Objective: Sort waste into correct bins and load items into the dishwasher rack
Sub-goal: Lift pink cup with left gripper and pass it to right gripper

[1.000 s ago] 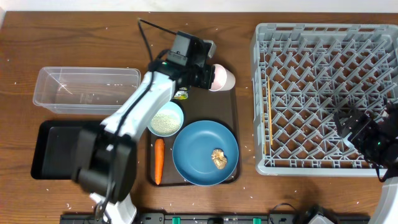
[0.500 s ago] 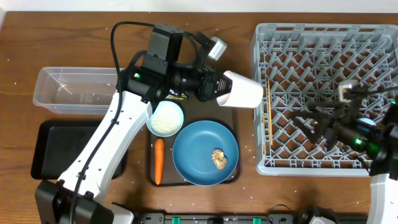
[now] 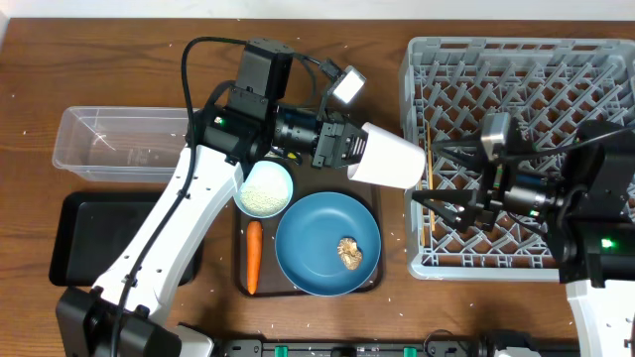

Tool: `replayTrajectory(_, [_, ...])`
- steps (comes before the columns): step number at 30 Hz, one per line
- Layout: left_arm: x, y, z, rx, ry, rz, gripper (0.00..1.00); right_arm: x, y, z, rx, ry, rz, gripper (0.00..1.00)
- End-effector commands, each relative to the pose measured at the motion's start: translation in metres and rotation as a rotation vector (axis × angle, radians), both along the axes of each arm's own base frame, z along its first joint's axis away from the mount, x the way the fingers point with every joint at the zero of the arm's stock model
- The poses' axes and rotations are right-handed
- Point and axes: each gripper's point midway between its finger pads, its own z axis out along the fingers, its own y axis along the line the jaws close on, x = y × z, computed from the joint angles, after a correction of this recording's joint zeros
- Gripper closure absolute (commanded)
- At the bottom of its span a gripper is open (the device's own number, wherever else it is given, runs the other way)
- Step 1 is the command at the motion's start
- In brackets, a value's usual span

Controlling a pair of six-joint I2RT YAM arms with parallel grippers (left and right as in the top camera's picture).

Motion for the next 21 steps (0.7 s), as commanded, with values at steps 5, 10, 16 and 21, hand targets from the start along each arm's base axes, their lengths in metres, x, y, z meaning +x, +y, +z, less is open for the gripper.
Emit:
replayTrajectory(5, [-0.008,0.000,0.011,-0.035,-0.032,-0.032,0.94,-0.006,0.023,0.005,0.001,-0.020,0.067,0.19])
replayTrajectory(10, [-0.011,0.001,0.016,-0.046,-0.038,-0.040,0.94,0.004,0.033,-0.008,-0.034,0.013,0.053,0.33])
replayTrajectory(16, [-0.011,0.001,0.016,-0.046,-0.042,-0.040,0.92,0.004,0.036,-0.008,-0.027,0.031,0.061,0.47])
replayTrajectory(21, [-0.007,0.001,0.017,-0.045,-0.068,-0.026,0.59,0.007,0.029,-0.003,-0.049,0.022,-0.029,0.54])
